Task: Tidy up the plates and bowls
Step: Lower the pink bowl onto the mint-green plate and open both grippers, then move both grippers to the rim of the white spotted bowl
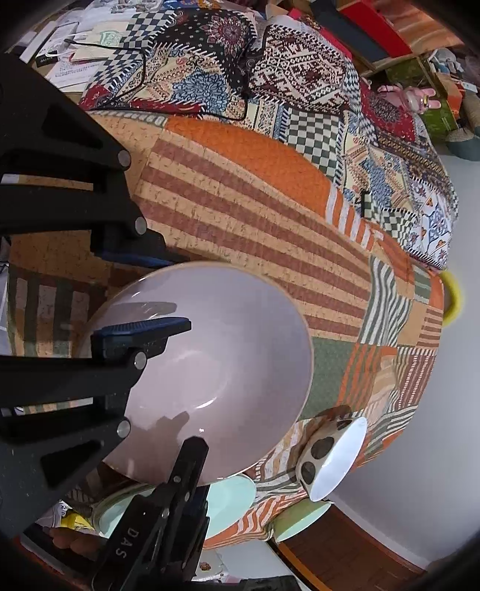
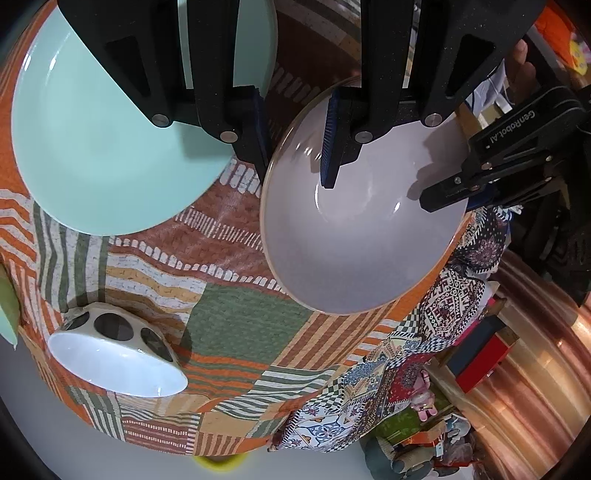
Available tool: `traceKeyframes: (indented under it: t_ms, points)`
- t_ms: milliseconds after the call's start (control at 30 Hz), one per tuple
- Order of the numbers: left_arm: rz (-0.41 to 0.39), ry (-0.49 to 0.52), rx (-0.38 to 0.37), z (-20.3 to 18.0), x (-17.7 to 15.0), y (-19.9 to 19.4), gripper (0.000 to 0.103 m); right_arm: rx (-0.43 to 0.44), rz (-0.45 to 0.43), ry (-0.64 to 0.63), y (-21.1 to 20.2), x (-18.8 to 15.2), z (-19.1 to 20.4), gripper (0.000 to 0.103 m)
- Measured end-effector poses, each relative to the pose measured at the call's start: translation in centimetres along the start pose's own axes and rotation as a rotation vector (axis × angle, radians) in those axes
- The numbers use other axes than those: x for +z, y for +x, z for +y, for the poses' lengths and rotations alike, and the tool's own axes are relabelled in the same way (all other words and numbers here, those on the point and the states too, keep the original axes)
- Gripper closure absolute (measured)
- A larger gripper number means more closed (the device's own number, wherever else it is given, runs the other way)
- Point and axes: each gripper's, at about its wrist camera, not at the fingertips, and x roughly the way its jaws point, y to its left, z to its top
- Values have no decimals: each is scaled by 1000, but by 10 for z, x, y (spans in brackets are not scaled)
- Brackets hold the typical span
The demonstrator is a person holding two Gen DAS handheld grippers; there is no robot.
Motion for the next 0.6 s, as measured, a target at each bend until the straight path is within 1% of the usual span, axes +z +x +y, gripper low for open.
traceKeyframes:
  t_ms: [67, 200, 300, 367, 567, 600]
  points:
    - [-21, -3, 10, 1, 0, -7, 78, -10, -12, -5, -5, -1, 0, 77]
    - [-52, 1, 25, -1, 2, -21, 78, -1, -52, 0, -20, 0, -4, 75]
    - [-78, 15, 33, -7, 5, -33, 78, -1, -90, 7, -35, 0, -7, 70]
    - [-106, 35, 37, -14, 7, -44, 77, 1, -123, 13, -47, -1, -11, 65]
    - [-202, 95, 28, -41, 18, -77, 75, 1, -203, 36, -80, 1, -23, 64]
    - [-222, 104, 23, -47, 21, -84, 71, -1, -225, 42, -88, 1, -27, 64]
